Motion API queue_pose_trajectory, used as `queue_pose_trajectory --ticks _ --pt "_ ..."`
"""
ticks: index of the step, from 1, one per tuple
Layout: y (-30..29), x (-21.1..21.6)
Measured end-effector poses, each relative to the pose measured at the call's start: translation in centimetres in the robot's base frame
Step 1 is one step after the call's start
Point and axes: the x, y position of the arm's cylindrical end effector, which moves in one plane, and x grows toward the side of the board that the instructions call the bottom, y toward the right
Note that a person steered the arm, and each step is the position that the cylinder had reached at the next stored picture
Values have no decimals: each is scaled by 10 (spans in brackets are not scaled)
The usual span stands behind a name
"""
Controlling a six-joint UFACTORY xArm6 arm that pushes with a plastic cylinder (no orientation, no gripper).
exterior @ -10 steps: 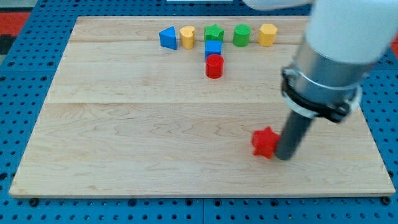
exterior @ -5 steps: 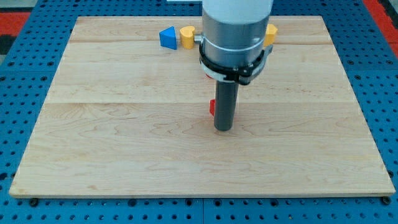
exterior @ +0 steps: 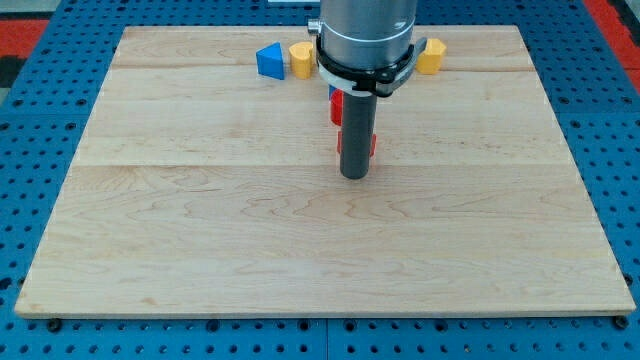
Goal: Move the red star near to the red circle
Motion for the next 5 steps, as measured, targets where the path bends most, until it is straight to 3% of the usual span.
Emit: queue_pose_trajectory --ticks 2,4,5 --pt "-1 -7" --pt "-5 25" --pt "39 25"
